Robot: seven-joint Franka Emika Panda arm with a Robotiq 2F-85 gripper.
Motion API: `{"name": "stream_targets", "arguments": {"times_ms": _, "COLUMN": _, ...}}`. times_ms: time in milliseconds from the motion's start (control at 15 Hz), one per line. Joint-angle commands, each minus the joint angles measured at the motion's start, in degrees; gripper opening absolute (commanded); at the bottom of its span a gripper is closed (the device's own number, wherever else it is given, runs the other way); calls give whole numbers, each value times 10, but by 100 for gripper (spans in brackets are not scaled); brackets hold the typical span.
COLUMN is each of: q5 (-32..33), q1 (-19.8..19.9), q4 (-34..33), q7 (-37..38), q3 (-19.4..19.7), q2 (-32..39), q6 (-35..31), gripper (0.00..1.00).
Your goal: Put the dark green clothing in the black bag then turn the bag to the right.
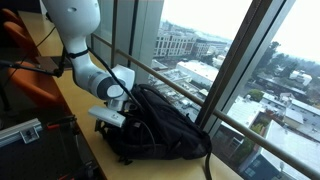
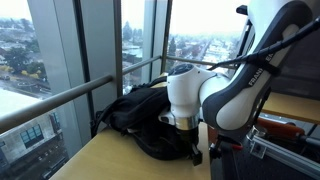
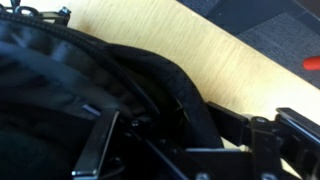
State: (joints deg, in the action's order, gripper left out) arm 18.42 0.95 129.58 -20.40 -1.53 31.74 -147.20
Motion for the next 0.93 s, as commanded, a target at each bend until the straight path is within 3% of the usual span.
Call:
{"name": "stream_targets", "arguments": {"times_ms": 0, "q5": -16, "q1": 6, "q4": 12, "q7": -8, "q3": -13, "q2": -37, "q6": 11, "gripper": 1}}
{"name": "stream_targets", "arguments": {"times_ms": 400, "q5": -25, "q1": -1, "q4": 63, "q7": -5, "q3": -19, "q2": -143, "q6": 32, "gripper": 1}}
{"name": "stream_targets", "arguments": {"times_ms": 867, "q5": -36, "q1": -20, "q4": 96, "q7": -7, "q3": -31, "q2": -327, "q6": 100, "gripper": 1}}
